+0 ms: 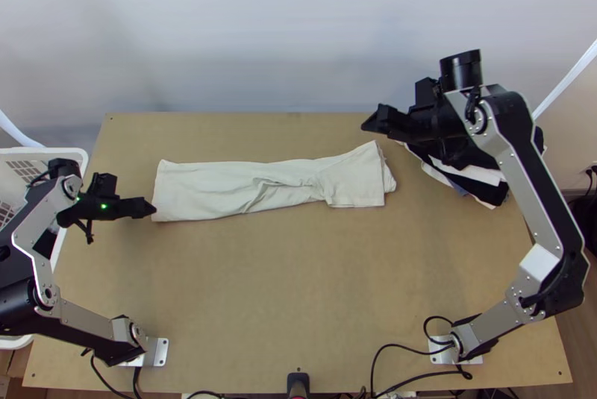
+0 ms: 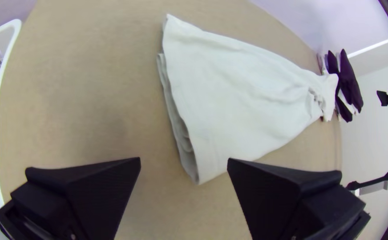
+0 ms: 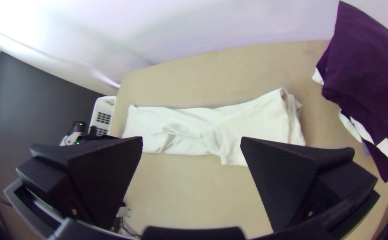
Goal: Fold the t-shirt
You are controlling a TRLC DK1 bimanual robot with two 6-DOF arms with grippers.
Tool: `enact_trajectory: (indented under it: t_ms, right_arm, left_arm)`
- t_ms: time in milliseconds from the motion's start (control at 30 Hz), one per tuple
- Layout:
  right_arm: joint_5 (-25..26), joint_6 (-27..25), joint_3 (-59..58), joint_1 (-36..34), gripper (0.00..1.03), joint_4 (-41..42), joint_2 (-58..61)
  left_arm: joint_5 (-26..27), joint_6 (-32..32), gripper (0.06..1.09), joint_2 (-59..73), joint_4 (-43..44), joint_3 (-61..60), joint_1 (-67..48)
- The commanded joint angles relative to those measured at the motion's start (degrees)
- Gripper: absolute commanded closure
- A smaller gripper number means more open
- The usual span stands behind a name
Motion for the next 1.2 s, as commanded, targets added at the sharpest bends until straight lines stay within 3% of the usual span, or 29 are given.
enact_trajectory:
  t_ms: [0, 100, 200, 767, 967, 1000, 1100, 1167]
  right_arm:
    - [-4.1, 3.5, 2.6, 0.2, 0.03, -1.2, -2.2]
    - [-10.0, 6.0, 3.5, -0.3, 0.03, -1.3, -2.8]
    - [-12.4, 7.9, 3.9, -0.4, 0.03, -1.3, -3.1]
    - [-13.3, 9.3, 3.5, -1.4, 0.03, -1.8, -3.3]
    - [-13.3, 9.3, 3.8, -1.5, 0.03, -1.7, -2.9]
    - [-13.3, 9.3, 3.8, -1.4, 0.03, -1.7, -2.8]
    - [-13.3, 9.0, 3.6, -1.4, 0.03, -1.7, -2.8]
    - [-13.3, 9.0, 3.4, -1.4, 0.03, -1.7, -2.8]
  left_arm:
    - [2.1, 1.9, 0.14, 0.4, 1.6, -1.9, 0.2]
    - [2.2, 1.2, 0.14, 1.8, 3.7, -2.3, -0.4]
    - [2.5, 0.1, 0.14, 3.8, 5.2, -1.3, -0.7]
    - [5.9, -10.6, 0.15, 12.3, 9.0, 4.0, -9.9]
    - [6.2, -12.1, 0.46, 11.7, 9.4, 3.4, -12.8]
    - [6.2, -12.2, 0.54, 11.5, 9.4, 3.3, -12.8]
    - [6.1, -12.1, 1.03, 10.5, 9.5, 2.8, -11.3]
    - [6.0, -11.5, 1.04, 9.8, 9.3, 2.8, -9.1]
